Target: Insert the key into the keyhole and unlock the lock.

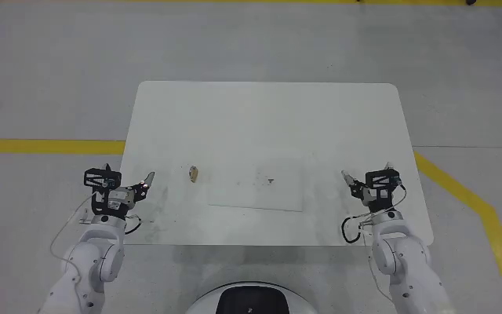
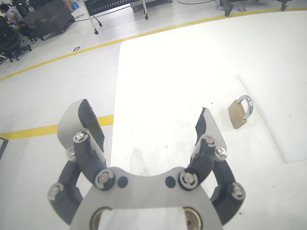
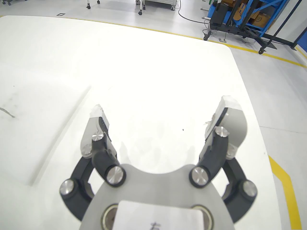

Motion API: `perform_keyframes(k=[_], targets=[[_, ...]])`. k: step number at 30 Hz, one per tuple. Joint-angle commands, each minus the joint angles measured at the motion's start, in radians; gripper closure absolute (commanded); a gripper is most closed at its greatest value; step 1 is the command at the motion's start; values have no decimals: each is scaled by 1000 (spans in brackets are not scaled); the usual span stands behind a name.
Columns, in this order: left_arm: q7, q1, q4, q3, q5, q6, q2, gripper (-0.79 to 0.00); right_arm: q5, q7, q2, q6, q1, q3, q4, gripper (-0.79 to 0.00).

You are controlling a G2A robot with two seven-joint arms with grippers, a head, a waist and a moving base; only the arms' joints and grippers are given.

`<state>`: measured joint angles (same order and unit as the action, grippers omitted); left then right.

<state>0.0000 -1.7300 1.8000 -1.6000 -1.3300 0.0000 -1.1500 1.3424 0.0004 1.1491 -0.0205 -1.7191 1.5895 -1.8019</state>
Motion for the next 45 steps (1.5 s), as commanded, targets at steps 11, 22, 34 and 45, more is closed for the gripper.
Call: perform_keyframes(k=[11, 22, 34, 45], targets=[[0, 0, 0, 0, 0, 0, 0, -785, 242, 64, -26, -513, 174, -133, 34, -785], [0, 0, 0, 0, 0, 0, 0, -785, 234, 108, -26, -863, 423, -287, 203, -690], [0, 0, 0, 0, 0, 0, 0, -785, 136, 226, -1, -909, 604, -418, 372, -292], [0, 0, 0, 0, 0, 0, 0, -785, 143, 278, 7, -907, 650, -494, 397, -188]])
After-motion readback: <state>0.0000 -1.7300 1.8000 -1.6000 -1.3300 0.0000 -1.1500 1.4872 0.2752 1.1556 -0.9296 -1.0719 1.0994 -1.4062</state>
